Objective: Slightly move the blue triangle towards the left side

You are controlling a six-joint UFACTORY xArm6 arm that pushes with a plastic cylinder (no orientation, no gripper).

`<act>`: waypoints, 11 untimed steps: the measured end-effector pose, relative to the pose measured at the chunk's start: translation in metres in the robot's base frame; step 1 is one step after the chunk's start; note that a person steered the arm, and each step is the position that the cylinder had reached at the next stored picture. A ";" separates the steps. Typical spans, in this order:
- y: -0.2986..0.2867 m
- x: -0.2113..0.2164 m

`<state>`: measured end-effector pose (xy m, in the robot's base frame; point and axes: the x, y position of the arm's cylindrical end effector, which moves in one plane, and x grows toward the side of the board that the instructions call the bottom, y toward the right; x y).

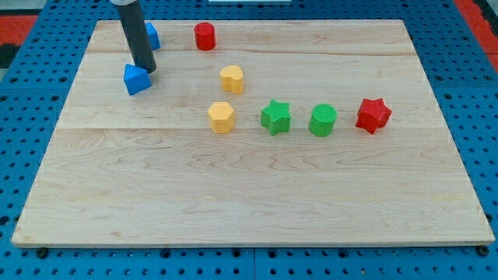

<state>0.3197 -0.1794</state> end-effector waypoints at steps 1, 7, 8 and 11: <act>-0.028 0.000; 0.069 0.078; 0.065 0.071; 0.017 0.048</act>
